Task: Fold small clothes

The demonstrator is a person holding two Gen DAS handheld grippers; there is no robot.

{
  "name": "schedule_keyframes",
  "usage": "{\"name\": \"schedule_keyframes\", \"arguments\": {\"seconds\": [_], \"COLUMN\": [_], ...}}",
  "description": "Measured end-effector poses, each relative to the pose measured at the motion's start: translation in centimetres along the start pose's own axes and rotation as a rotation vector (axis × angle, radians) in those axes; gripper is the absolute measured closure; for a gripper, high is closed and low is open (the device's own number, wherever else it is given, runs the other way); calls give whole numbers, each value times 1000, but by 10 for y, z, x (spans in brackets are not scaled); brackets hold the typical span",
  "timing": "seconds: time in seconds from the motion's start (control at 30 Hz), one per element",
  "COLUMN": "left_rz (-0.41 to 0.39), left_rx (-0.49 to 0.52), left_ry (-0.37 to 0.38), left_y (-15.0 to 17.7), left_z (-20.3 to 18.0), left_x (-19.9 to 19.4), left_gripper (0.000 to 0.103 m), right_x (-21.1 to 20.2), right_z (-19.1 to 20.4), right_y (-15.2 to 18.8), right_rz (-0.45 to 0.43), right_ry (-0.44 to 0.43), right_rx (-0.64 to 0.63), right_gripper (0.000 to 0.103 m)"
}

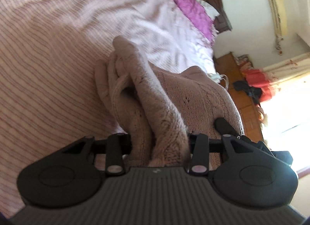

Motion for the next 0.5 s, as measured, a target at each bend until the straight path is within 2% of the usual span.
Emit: {"name": "schedule_keyframes", "arguments": {"seconds": [0.27, 0.37, 0.5], "left_rz": [88, 118, 150], "left_rx": [96, 148, 229], "left_ry": [41, 2, -101], "left_y": [44, 63, 85], "left_z": [-37, -35, -21], "left_x": [27, 40, 54], "left_gripper": [61, 60, 56], "right_x": [-91, -108, -103], "right_z": [-29, -55, -99], "right_y": [23, 41, 68], "right_rz": [-84, -76, 4], "right_ry": [56, 103, 182], "right_rx": [43, 58, 120], "right_gripper": [53, 53, 51]}}
Point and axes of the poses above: each gripper's, at about its wrist camera, not at the fingertips, and x roughly the way its jaws point, z to its left, y to its underside, the point moved 5 cm from there along x, roughly the way its jaws point, and after that the axes turned 1 degree about x, right-handed, at the moved point
